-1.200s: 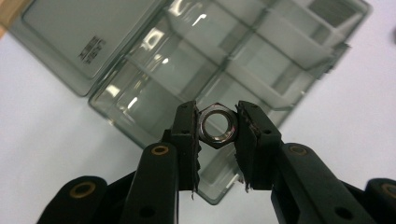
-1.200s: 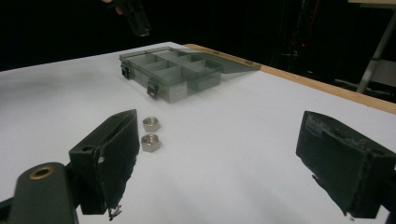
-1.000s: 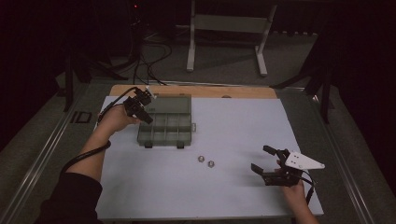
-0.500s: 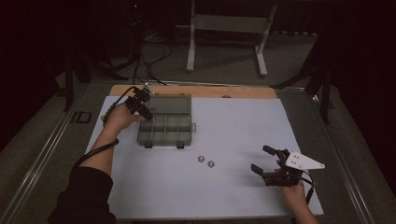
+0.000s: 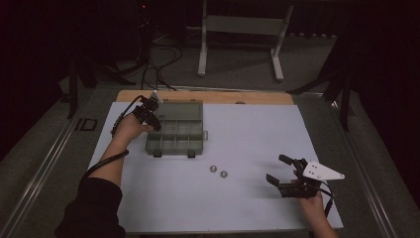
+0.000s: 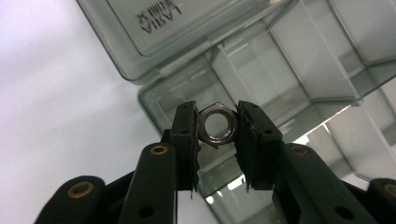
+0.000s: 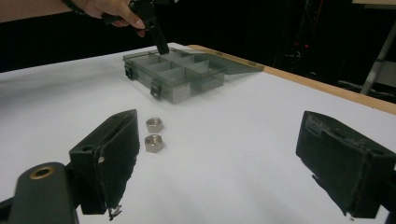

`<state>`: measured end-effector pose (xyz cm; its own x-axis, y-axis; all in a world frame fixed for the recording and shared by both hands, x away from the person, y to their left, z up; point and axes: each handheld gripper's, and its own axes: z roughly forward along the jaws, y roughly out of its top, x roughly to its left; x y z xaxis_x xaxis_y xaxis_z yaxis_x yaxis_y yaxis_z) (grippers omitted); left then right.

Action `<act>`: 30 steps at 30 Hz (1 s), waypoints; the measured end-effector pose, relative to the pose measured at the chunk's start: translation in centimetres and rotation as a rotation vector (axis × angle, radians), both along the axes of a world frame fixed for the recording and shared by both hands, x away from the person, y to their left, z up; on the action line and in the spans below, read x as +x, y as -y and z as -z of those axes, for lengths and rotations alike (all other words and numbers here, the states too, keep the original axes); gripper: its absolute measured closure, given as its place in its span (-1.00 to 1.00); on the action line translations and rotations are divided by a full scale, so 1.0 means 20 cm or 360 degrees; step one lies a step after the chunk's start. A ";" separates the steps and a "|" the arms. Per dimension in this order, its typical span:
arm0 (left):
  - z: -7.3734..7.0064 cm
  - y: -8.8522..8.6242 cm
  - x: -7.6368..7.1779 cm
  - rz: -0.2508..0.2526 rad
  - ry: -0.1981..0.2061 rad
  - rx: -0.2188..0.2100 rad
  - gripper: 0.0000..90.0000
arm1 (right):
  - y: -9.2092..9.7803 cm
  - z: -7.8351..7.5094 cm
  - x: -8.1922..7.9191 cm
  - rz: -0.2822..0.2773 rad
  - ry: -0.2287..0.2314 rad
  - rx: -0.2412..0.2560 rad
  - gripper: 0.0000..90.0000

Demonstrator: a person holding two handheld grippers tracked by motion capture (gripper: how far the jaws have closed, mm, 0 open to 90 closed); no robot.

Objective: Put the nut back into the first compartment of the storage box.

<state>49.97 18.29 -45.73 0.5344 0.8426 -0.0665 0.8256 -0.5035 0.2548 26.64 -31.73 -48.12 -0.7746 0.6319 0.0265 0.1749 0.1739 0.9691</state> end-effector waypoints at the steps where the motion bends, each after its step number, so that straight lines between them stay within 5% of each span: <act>1: 0.00 0.01 0.00 -0.0018 0.0018 0.0016 0.48 | 0.00 0.00 0.00 0.0000 0.0000 0.0002 -0.70; 5: -0.02 0.01 0.00 -0.0063 0.0020 -0.0004 0.29 | 0.00 0.00 0.00 -0.0002 -0.0001 0.0004 -0.70; 10: -0.05 -0.01 -0.01 -0.0080 0.0022 -0.0044 0.27 | 0.00 0.00 0.00 -0.0003 -0.0001 0.0001 -0.70; 30: -0.23 0.05 -0.14 0.0133 -0.0004 -0.0162 0.25 | 0.00 0.00 0.00 -0.0003 -0.0001 0.0002 -0.70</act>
<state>47.16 17.36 -41.04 0.6019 0.7842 -0.1506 0.7827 -0.5420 0.3059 26.63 -31.71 -48.08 -0.7760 0.6302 0.0275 0.1750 0.1731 0.9692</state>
